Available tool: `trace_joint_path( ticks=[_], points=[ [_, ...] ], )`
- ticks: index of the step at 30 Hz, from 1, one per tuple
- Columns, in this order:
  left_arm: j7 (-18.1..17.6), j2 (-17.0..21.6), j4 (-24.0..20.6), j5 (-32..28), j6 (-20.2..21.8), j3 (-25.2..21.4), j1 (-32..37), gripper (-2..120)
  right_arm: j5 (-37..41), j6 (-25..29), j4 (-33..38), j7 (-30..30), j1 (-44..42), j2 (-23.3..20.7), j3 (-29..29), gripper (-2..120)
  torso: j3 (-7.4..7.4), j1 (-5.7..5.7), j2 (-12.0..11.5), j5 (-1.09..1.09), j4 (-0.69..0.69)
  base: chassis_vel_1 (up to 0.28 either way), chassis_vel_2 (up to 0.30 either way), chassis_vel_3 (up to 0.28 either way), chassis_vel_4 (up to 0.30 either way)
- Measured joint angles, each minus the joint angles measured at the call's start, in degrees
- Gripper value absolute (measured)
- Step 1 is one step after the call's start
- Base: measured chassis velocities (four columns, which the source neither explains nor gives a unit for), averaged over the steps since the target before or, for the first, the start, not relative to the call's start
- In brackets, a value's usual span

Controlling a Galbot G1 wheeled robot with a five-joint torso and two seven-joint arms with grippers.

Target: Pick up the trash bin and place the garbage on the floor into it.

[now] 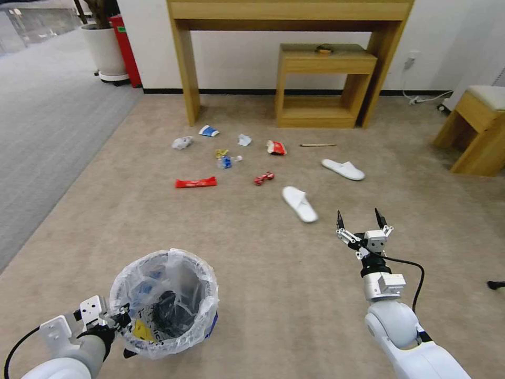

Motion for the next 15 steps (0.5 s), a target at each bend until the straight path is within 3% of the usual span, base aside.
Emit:
trace_joint_path(
  ticks=[9,15],
  points=[
    [0.0,-0.3,-0.2,0.2,-0.1,-0.1,0.1,0,0.0,0.3,0.0,0.0,0.1,-0.1,0.0,100,0.00,0.00,0.0,0.00,0.01,0.362,0.355,-0.350,-0.366],
    [0.2,-0.4,-0.2,0.6,-0.3,-0.2,0.3,0,0.0,0.9,-0.2,-0.2,0.1,-0.1,-0.1,100,0.00,0.00,0.0,0.02,0.01,0.209,0.177,-0.196,-0.180]
  ],
)
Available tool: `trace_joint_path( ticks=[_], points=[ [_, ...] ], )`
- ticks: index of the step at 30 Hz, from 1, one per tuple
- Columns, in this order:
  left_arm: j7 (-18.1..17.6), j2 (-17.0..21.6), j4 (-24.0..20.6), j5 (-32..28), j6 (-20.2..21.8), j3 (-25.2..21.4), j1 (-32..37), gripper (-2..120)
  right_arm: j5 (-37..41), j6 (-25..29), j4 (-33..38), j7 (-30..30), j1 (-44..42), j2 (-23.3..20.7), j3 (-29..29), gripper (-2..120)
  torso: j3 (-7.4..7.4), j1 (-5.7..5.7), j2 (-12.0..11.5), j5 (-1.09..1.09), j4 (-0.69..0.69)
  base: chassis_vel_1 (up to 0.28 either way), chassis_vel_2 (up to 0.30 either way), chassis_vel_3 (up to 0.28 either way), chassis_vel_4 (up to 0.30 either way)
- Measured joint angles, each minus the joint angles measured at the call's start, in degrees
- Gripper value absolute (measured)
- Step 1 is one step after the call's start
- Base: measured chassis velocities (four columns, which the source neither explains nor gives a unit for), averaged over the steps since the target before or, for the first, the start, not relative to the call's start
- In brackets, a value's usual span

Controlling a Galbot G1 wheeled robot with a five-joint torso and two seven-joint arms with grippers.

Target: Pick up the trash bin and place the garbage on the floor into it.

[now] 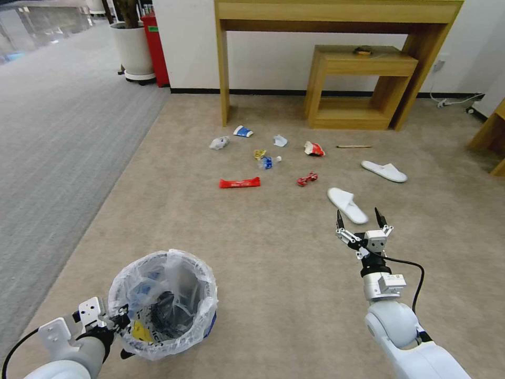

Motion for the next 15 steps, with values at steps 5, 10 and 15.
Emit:
trace_joint_path(
  ticks=[5,10,15],
  points=[
    [0.1,0.1,-0.1,-0.1,-0.1,-0.1,0.1,0,0.2,0.2,0.0,0.0,0.0,-0.1,0.0,100,0.00,-0.01,0.0,0.04,0.00,-0.015,-0.017,0.009,0.009],
    [0.2,0.0,-0.1,-0.1,-0.1,0.0,0.0,0,-0.1,0.2,0.2,0.0,-0.2,-0.1,0.1,100,0.00,0.00,0.0,0.03,-0.02,-0.034,-0.040,0.016,0.027],
    [0.3,0.0,-0.2,0.0,-0.2,0.0,0.2,0,-0.8,0.1,0.5,-0.1,-0.5,-0.1,0.5,100,0.00,0.00,0.0,0.00,-0.01,0.000,0.000,0.000,0.000]
  ],
)
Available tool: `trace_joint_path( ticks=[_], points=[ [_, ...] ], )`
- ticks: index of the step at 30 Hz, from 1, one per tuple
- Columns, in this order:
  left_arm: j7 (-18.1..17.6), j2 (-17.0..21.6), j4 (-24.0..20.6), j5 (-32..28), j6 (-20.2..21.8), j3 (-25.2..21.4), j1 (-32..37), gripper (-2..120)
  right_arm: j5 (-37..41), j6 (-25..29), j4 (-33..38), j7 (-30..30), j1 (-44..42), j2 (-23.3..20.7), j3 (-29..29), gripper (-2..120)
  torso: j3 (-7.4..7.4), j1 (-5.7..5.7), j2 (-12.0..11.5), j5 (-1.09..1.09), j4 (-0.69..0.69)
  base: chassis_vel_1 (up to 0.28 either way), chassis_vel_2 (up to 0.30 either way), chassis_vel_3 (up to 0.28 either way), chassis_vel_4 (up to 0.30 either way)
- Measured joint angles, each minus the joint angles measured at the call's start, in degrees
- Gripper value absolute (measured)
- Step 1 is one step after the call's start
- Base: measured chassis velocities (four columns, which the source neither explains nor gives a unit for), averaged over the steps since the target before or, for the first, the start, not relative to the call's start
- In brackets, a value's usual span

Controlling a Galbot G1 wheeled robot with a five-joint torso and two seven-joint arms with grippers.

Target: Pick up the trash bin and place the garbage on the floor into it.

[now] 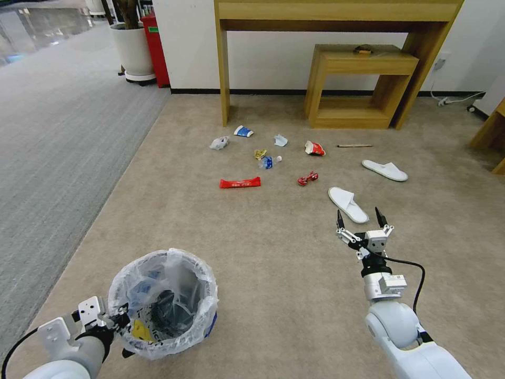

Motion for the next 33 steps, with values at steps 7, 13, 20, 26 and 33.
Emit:
trace_joint_path(
  ticks=[7,13,20,26,33],
  points=[
    [0.4,-0.1,-0.1,0.4,-0.2,0.1,0.3,0,-0.4,-0.2,0.2,0.0,-0.3,0.2,0.0,100,0.00,0.00,0.0,0.01,0.00,-0.049,0.043,0.048,-0.039],
    [0.5,-0.1,-0.3,0.5,-0.3,0.0,0.5,0,-0.6,-0.2,0.3,0.1,-0.5,0.4,0.0,100,0.00,0.00,0.0,0.00,0.00,-0.166,0.165,0.167,-0.156],
    [0.5,-0.1,-0.3,0.6,-0.5,0.0,0.6,0,-0.7,-0.2,0.2,0.1,-0.4,0.5,-0.3,100,0.01,0.02,0.0,0.01,0.00,-0.183,0.191,0.184,-0.183],
    [0.5,0.1,-0.1,0.6,-0.5,0.0,0.3,0,-0.7,-0.2,-0.3,0.2,0.2,0.6,-0.9,100,0.00,0.01,0.0,0.01,0.00,-0.147,0.148,0.143,-0.149],
    [0.5,0.3,0.3,0.6,-0.6,0.0,-0.1,0,-0.7,-0.2,-0.9,0.2,0.6,0.7,-1.3,100,0.00,0.01,0.0,0.01,0.00,-0.139,0.153,0.147,-0.140]
  ],
)
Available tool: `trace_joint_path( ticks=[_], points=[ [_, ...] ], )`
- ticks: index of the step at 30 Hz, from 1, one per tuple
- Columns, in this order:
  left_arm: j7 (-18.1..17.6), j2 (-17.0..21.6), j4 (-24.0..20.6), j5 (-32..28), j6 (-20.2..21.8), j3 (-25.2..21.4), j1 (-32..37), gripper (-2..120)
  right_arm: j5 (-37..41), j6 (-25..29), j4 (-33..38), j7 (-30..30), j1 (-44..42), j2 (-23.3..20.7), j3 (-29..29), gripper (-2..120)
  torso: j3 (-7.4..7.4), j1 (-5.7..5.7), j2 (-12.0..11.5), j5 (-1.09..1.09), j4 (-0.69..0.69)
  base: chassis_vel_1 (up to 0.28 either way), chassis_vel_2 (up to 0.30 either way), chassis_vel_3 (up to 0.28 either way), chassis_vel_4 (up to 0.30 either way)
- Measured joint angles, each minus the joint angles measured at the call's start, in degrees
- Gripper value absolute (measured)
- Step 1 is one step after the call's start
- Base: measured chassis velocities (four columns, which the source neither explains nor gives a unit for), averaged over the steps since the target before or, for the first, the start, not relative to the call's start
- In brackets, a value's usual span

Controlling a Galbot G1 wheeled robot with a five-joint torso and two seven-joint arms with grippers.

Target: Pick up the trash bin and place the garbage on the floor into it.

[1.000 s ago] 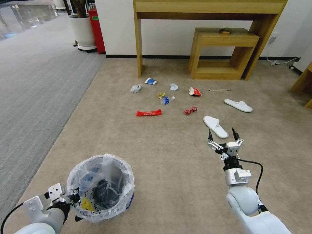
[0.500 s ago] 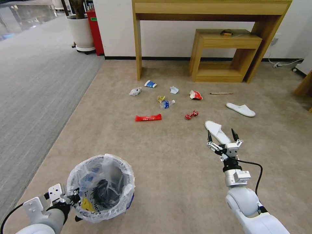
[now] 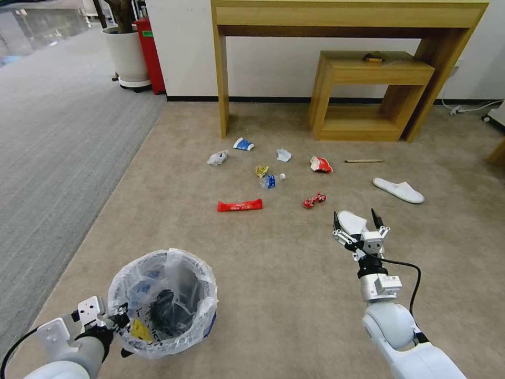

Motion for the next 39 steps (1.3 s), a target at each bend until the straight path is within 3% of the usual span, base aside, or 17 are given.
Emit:
trace_joint_path(
  ticks=[39],
  points=[
    [0.0,0.3,1.1,-0.1,-0.2,0.0,-0.7,0,-0.6,0.2,-1.9,0.4,0.9,1.1,-2.1,100,0.00,0.00,0.0,-0.01,0.00,-0.130,0.131,0.137,-0.131]
  ],
)
